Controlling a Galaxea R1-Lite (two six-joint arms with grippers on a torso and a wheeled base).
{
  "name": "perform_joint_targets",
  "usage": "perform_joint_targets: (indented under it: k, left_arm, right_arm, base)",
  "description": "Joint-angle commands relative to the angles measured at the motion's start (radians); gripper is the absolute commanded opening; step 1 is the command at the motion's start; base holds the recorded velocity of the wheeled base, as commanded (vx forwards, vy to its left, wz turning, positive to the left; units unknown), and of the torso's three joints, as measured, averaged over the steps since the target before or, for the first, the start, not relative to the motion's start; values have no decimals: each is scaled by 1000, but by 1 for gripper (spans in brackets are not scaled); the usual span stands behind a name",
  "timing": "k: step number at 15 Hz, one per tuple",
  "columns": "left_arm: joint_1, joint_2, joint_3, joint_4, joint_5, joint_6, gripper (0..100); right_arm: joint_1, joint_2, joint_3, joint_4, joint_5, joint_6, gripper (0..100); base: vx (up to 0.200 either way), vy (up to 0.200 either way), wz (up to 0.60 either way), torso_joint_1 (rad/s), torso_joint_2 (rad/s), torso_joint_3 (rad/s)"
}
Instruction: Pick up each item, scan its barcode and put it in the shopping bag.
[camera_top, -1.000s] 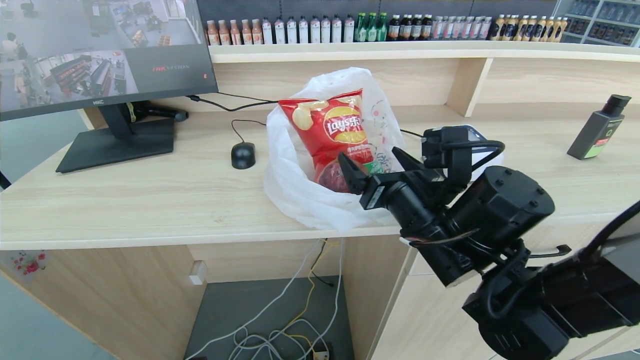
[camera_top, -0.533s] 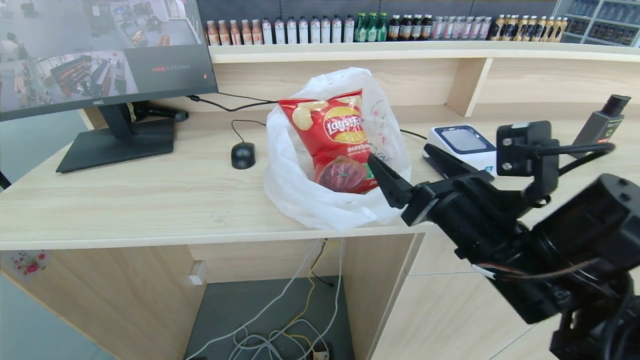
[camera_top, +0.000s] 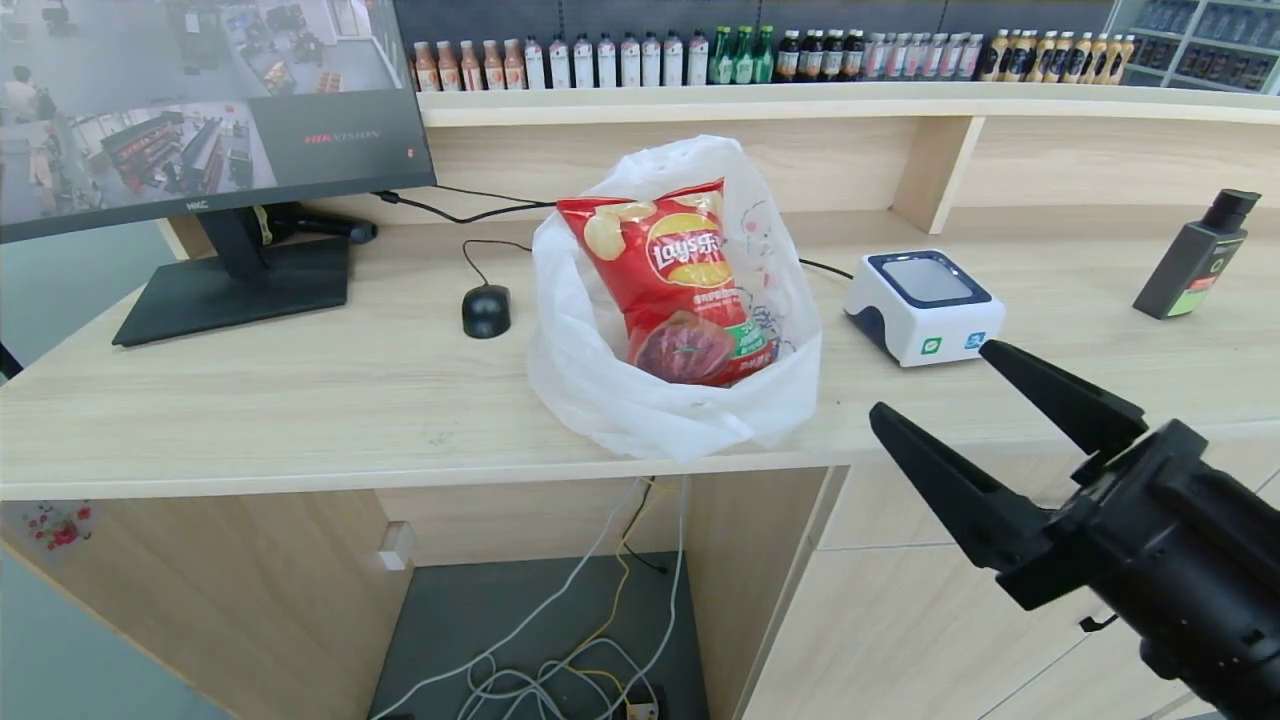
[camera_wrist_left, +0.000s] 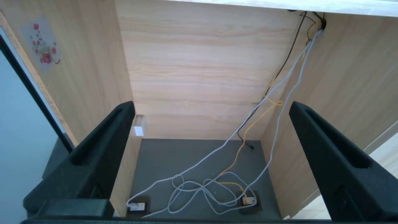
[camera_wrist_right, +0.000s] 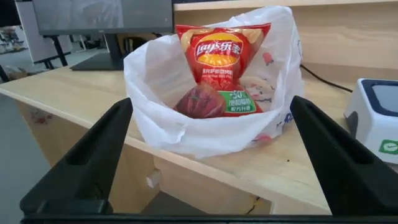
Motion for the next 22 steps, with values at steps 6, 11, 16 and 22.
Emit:
perform_joint_targets:
  k: [6, 11, 16, 22]
  left_arm:
    - [1, 0, 0, 0, 1, -4, 100]
    - [1, 0, 0, 0, 1, -3, 100]
    - [1, 0, 0, 0, 1, -4, 100]
    - [1, 0, 0, 2, 1, -10, 100]
  right_arm:
    - [-70, -136, 202, -39, 108, 7, 100]
    - [-68, -141, 210, -39, 112, 5, 100]
    - [-68, -116, 189, -39, 112, 5, 100]
    - [-68, -116, 196, -39, 112, 5, 100]
  base:
    - [0, 0, 0, 0, 0, 0]
    - [0, -40, 0, 0, 0, 1]
    - [0, -200, 0, -2, 1, 1]
    - [0, -200, 0, 0, 4, 3]
